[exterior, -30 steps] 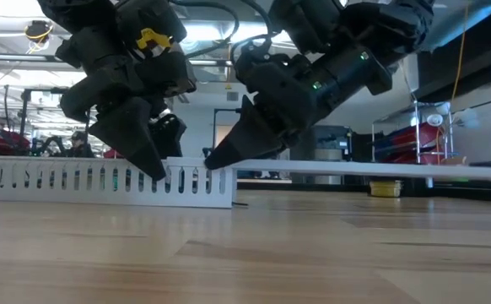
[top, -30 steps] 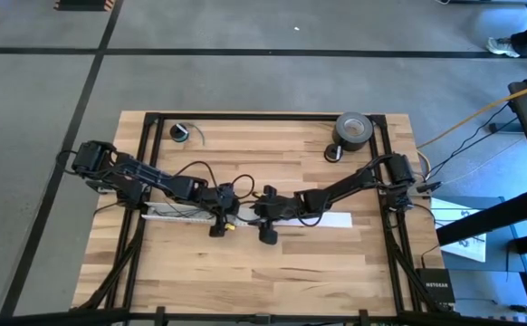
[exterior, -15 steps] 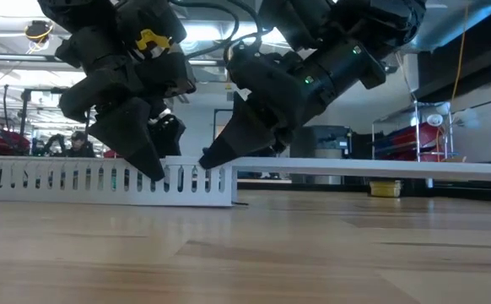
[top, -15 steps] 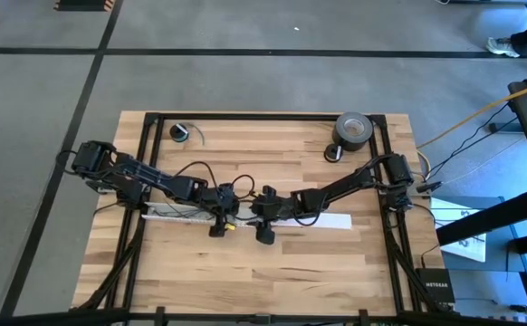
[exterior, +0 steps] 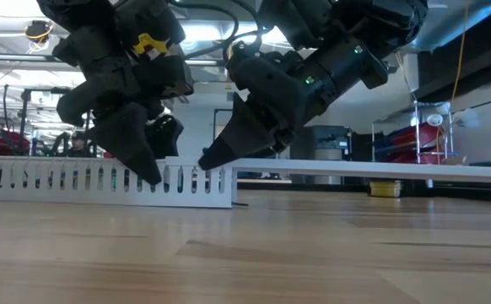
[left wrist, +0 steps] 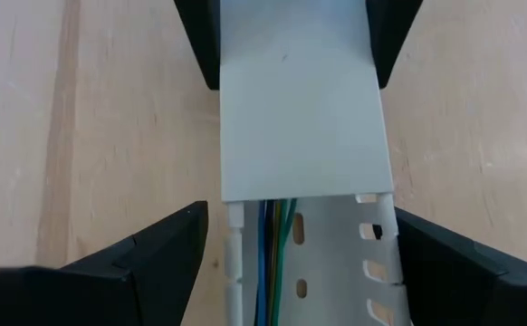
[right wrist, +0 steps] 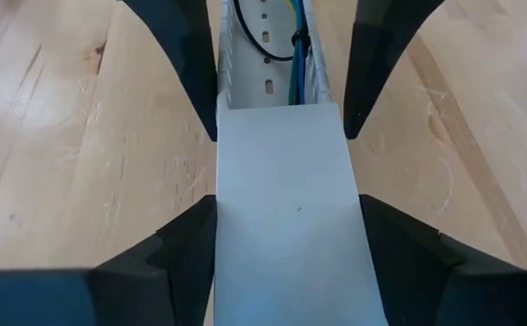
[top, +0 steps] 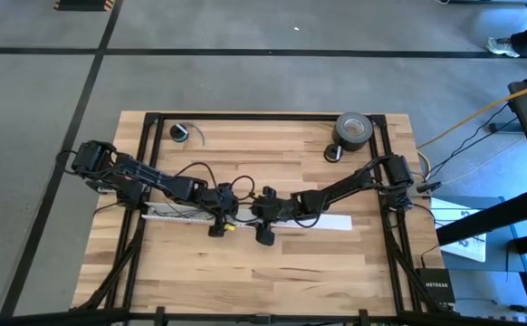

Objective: Ziptie cables
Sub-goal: Close the white cable duct

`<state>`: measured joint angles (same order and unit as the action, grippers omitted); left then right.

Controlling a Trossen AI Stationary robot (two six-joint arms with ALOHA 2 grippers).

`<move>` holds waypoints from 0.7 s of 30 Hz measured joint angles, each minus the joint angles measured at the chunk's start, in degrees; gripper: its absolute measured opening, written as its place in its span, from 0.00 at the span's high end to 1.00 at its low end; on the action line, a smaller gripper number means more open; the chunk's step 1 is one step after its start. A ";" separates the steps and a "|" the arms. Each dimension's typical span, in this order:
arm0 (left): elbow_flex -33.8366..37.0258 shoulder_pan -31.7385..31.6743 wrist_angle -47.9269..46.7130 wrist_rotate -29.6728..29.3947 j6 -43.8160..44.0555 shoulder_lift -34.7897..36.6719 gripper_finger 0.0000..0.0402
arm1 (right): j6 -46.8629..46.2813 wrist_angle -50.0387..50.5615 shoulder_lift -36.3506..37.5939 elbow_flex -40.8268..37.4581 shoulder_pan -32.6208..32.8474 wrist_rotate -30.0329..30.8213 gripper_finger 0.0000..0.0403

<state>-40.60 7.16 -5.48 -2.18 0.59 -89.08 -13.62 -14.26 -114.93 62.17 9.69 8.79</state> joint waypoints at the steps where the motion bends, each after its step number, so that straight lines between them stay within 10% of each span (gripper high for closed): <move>1: 0.00 0.00 0.13 -0.31 -0.04 0.00 0.26 | 0.13 0.00 -0.02 0.00 0.00 -0.02 0.46; 21: 0.02 -0.31 0.91 -0.67 0.52 0.04 0.42 | 0.22 -0.73 -0.79 2.10 -0.07 -0.98 0.46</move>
<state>-40.58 6.85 -4.57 -2.86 1.11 -89.03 -13.40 -14.99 -115.72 64.27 9.62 7.81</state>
